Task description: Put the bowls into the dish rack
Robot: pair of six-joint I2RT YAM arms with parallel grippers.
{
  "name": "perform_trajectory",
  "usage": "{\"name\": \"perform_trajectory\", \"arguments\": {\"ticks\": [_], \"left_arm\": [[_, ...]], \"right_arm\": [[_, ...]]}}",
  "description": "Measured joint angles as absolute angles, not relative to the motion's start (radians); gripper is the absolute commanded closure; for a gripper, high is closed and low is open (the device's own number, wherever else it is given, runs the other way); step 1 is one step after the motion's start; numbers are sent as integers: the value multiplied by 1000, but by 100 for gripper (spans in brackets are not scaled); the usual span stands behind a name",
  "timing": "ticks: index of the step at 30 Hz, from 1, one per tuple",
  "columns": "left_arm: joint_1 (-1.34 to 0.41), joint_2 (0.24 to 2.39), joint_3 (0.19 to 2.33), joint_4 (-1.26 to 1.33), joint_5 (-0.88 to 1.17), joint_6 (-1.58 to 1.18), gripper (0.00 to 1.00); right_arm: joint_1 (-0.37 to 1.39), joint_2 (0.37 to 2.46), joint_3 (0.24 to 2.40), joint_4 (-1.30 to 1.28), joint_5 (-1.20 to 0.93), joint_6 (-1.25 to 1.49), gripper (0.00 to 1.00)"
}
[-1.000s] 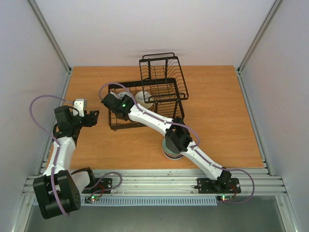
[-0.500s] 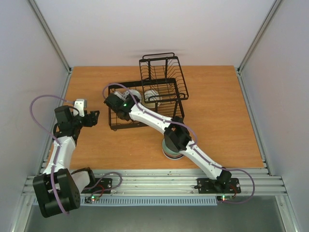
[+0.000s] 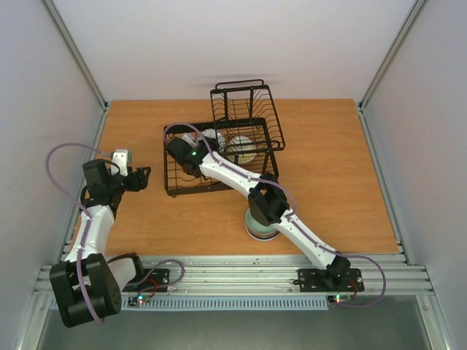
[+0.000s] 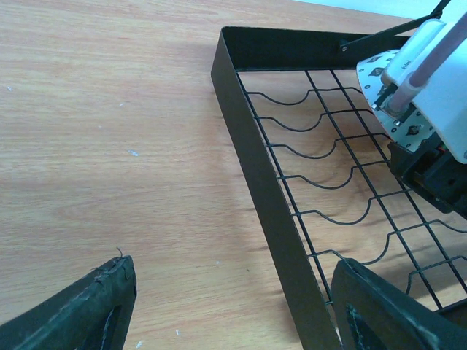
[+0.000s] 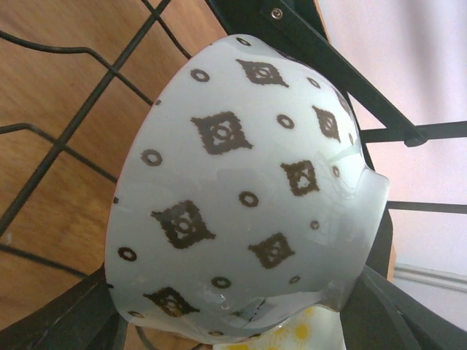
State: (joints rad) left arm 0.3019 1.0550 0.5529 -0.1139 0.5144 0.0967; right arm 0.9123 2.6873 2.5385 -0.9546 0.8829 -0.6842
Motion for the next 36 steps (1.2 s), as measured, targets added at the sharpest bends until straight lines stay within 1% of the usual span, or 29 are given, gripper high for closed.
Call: {"name": "perform_trajectory", "arguments": {"ticks": [2,6,9,13,16,19,20,21,23,25,32,36], "left_arm": [[302,1058,553,-114,517,97,26],[302,1061,553,-114,518,97,26],[302,1061,553,-114,520,97,26],[302,1062,553,-114,520,97,26],[302,1062,553,-114,520,97,26],[302,1065,553,-113,520,97,26],[302,1066,553,-114,520,97,26],[302,1067,553,-114,520,97,26],[302,1068,553,-114,520,97,26],[302,1068,553,-114,520,97,26],[302,1068,553,-114,520,101,26],[302,1068,553,-114,520,101,26]], "right_arm": [[908,2703,2554,-952,898,-699,94],[903,2723,2566,-938,930,-730,74],[902,2732,2567,-924,947,-747,55],[900,2734,2567,-917,947,-758,38],[897,2735,2567,-911,946,-761,29],[896,2735,2567,-909,941,-761,15],[896,2735,2567,-909,939,-760,12],[896,2735,2567,-910,928,-760,10],[896,2735,2567,-917,923,-757,4],[896,2735,2569,-920,921,-750,2],[894,2732,2571,-928,915,-738,1],[898,2693,2522,-918,882,-728,1]]}}
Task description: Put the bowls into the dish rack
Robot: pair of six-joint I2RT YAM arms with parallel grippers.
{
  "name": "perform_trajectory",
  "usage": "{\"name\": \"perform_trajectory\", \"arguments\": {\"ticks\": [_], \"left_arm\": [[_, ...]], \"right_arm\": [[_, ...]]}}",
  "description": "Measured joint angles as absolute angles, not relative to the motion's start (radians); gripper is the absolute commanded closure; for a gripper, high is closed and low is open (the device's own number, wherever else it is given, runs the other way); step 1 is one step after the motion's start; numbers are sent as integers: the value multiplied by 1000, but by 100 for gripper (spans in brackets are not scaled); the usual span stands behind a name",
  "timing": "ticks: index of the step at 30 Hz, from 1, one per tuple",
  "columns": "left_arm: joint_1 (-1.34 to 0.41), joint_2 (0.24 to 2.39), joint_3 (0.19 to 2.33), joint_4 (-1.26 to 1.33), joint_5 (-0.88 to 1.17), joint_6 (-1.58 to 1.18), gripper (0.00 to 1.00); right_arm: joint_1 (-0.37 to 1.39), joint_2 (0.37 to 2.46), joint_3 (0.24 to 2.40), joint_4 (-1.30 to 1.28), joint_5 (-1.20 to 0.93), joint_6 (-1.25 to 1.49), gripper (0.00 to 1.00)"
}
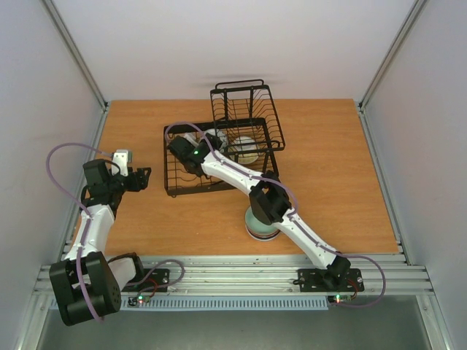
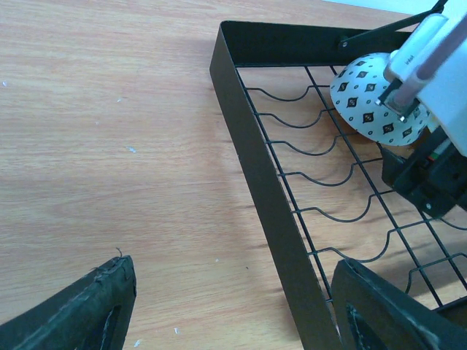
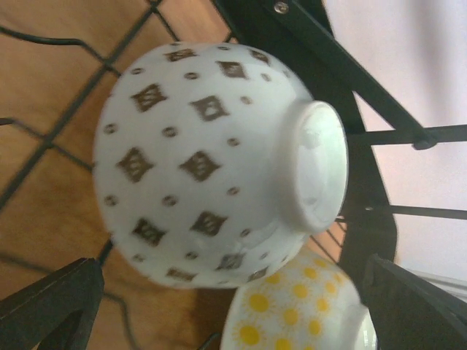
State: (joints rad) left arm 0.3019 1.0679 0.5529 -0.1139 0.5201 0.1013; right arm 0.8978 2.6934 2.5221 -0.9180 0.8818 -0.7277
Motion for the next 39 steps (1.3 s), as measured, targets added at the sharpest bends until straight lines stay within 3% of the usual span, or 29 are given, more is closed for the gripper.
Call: {"name": "perform_trajectory", "arguments": {"ticks": [10,25,39], "left_arm": [[302,1075,553,-113,526,101,26],[302,1081,553,-115,556,105,26],[302,1081,553,-115,616,115,25]], "right_arm": [[1000,2517,2296,-888,789,-682,3],[1138,1665,1575,-854,552,-283,27],[1062,1279,1054,-1074,519,136,42]]}}
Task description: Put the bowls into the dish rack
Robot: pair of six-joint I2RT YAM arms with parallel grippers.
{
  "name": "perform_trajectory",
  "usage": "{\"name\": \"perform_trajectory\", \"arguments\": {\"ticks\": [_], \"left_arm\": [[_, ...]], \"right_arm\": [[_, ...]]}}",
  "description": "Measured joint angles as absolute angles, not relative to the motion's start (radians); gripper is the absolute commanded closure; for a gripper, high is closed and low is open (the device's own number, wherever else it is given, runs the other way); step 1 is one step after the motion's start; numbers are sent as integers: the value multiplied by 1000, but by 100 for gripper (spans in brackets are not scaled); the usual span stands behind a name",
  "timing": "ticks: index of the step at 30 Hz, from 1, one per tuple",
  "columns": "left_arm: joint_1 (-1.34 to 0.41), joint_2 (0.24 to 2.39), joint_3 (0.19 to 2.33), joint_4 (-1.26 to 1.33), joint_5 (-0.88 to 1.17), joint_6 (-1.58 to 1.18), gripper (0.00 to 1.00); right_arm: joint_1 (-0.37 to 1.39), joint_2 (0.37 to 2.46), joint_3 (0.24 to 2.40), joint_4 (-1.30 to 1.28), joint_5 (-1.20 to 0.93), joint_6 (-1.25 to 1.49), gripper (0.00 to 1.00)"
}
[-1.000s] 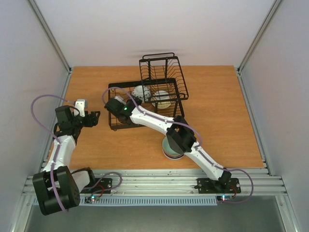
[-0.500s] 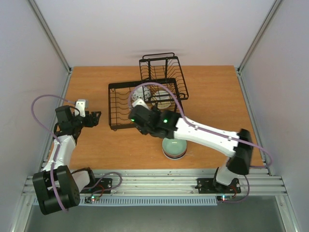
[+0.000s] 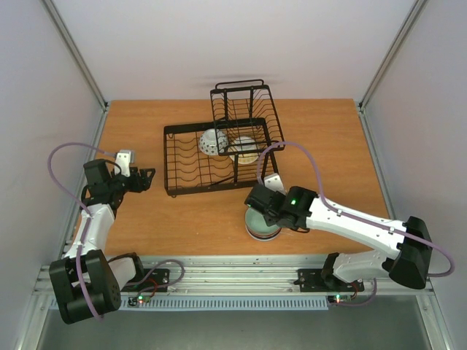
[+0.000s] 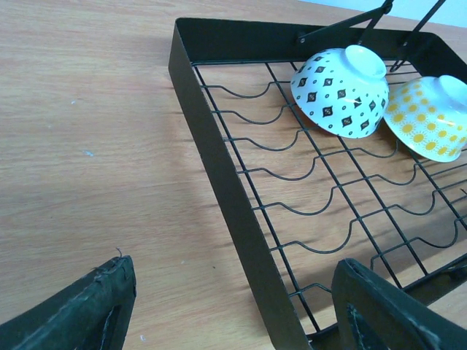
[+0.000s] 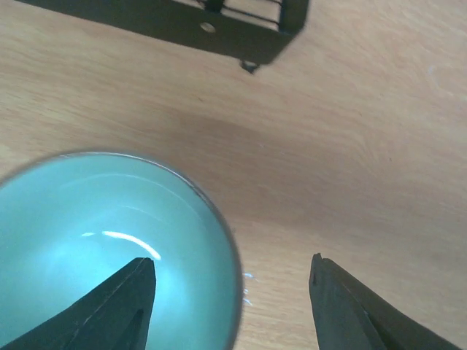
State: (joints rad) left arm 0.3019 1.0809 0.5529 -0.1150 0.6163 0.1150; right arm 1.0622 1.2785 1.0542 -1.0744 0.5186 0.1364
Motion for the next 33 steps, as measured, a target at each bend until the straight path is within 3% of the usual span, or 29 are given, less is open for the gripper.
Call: {"name": "perform_trajectory", "arguments": {"ticks": [27,33], "left_arm": [[302,1088,553,-115,648,132,26],[302,1088,553,-116,648,132,25]], "right_arm": [[970,1250,919,-984,425,180,93],[970,1241,919,-989,420,180,97]]}}
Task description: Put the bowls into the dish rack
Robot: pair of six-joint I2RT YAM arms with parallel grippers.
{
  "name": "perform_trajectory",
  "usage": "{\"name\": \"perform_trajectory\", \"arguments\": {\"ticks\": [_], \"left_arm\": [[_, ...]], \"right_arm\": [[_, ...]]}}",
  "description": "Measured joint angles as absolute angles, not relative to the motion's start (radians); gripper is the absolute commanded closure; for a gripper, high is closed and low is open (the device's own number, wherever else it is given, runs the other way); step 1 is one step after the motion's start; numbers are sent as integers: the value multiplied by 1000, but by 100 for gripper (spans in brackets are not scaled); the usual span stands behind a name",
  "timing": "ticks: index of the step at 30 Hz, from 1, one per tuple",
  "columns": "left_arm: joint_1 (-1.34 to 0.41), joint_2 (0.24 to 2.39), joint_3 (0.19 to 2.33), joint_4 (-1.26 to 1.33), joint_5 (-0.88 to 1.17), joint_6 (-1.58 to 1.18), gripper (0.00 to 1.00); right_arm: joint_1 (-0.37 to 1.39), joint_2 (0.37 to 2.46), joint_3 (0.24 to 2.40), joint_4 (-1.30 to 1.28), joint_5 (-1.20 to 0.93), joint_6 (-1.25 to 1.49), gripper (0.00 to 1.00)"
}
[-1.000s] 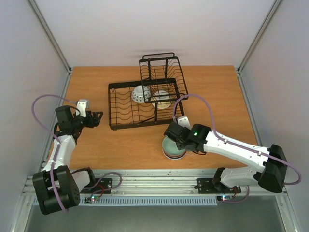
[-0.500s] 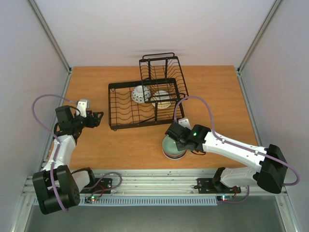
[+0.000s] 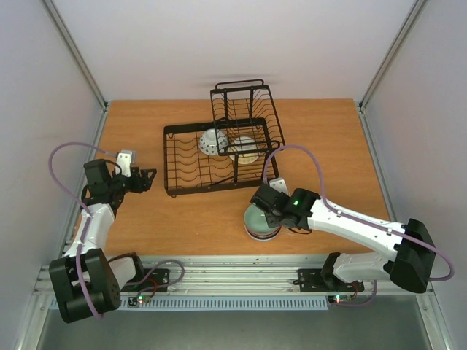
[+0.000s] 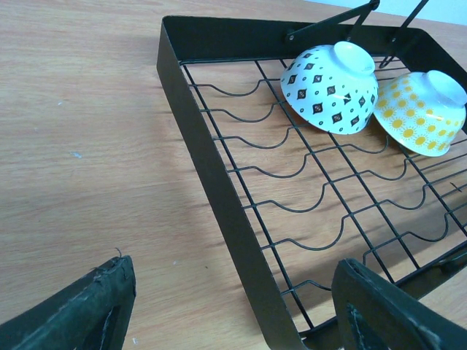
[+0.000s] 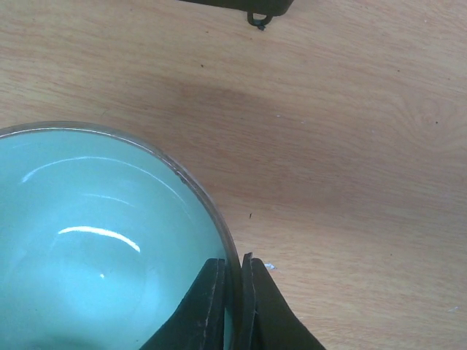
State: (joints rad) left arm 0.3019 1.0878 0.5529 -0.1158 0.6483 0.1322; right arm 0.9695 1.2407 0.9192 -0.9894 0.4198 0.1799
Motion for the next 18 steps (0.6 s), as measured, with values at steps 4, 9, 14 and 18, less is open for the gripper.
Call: {"name": "perform_trajectory", "arguments": {"ticks": [4,9,14,18], "left_arm": [[302,1088,553,-115,648,132,25],[302,1088,553,-115,649,132,25],[302,1088,553,-115,653,133,25],[302,1088,553,-116,667,139,25]], "right_arm": [[970,1229,919,-990,418,181,98],[970,1198,920,-997,419,181,99],[970,1164,929,-1005,419,178,99],[970,1123,931,-1004,416,165,99]]}}
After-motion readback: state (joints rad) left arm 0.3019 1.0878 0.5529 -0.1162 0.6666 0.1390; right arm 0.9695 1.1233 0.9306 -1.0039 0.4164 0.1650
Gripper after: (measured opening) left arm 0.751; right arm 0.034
